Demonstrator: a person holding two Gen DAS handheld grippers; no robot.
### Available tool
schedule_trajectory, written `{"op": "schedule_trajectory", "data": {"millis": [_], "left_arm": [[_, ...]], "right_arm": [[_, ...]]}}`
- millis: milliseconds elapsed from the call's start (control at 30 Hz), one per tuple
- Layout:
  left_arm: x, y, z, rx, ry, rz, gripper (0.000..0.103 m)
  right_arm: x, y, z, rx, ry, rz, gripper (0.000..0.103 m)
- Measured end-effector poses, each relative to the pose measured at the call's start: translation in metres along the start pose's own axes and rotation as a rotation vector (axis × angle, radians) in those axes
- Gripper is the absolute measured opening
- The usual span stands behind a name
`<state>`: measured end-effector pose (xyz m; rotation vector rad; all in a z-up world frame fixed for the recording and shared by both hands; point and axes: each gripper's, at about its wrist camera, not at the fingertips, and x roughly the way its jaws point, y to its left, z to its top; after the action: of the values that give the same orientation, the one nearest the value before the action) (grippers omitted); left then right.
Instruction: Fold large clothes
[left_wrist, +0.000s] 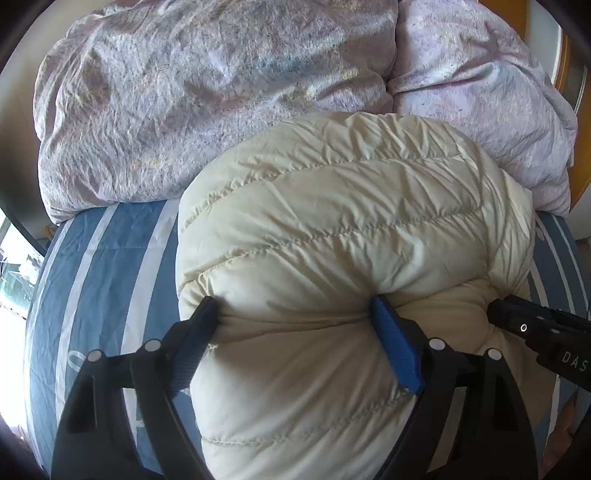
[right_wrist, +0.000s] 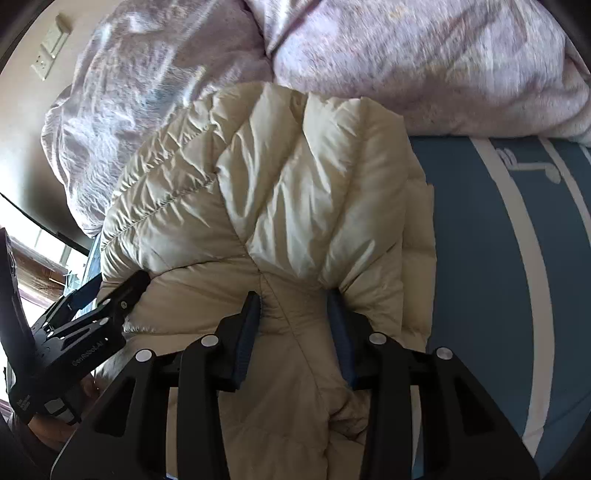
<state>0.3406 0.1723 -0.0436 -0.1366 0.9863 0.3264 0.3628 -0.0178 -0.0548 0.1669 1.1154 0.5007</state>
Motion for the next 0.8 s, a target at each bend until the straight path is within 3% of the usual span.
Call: {"op": "schedule_trajectory", "data": {"millis": [600,800], "left_arm": [[-0.002,-0.010,0.002,0.045,-0.019,0.032,0.090],[-0.036,-0.006,-0.012,0.028,-0.081,-0.001,0.090]], "right_arm": [[0.008,-0.033,-0.018,0.054,0.010,0.048,0.039],[-0.030,-0.018,-0.020,-0.064,-0.055,0.003,0.043]]}}
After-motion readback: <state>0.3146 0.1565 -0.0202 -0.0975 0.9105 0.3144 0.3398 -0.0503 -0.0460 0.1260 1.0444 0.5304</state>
